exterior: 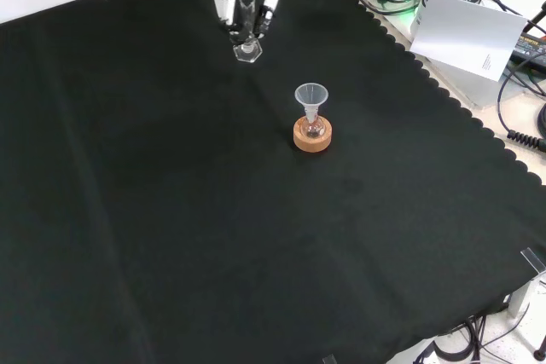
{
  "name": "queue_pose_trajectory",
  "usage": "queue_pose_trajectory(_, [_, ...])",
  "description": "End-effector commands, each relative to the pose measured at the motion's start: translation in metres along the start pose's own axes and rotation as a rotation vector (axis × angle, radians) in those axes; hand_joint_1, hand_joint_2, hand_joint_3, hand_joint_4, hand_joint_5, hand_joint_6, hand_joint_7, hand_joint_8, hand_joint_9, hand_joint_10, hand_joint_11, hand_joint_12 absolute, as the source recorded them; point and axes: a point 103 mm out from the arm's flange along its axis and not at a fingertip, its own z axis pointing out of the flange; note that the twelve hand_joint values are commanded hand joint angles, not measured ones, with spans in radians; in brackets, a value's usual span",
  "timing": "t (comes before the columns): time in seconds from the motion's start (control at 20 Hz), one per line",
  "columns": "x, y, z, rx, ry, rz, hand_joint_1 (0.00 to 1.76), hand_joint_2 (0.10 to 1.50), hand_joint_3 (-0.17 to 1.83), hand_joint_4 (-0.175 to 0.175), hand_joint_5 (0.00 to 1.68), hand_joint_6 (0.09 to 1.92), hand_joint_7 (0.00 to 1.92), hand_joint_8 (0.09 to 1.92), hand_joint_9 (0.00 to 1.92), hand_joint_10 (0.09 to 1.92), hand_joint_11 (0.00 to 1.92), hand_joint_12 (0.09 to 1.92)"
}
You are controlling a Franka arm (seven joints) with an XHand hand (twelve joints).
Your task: Pour the water from the graduated cylinder into the round-bottom flask.
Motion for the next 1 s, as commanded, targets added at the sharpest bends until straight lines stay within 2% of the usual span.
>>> queue_pose_trajectory(0.05, [-0.002,-0.023,0.004,0.158,-0.121,-0.005,1.15,1.12,-0.02,-0.166,0.99,1.00,1.21,0.37,1.39,0.09,1.27,0.73])
queue_pose_trajectory(0.25, [0.000,-0.024,0.009,0.243,-0.171,-0.011,1.15,1.12,-0.02,-0.166,0.99,1.00,1.21,0.37,1.39,0.09,1.27,0.72])
queue_pose_trajectory(0.55, [0.026,-0.017,0.022,0.362,-0.250,-0.040,1.15,1.12,-0.02,-0.166,0.99,1.00,1.21,0.37,1.39,0.09,1.27,0.72])
queue_pose_trajectory(0.8, [0.043,-0.018,0.031,0.417,-0.316,-0.054,1.15,1.12,-0.02,-0.166,0.99,1.00,1.21,0.37,1.39,0.09,1.27,0.72])
queue_pose_trajectory(1.0, [0.051,-0.017,0.031,0.451,-0.350,-0.045,1.15,1.12,-0.02,-0.167,0.99,1.00,1.22,0.36,1.39,0.09,1.27,0.72])
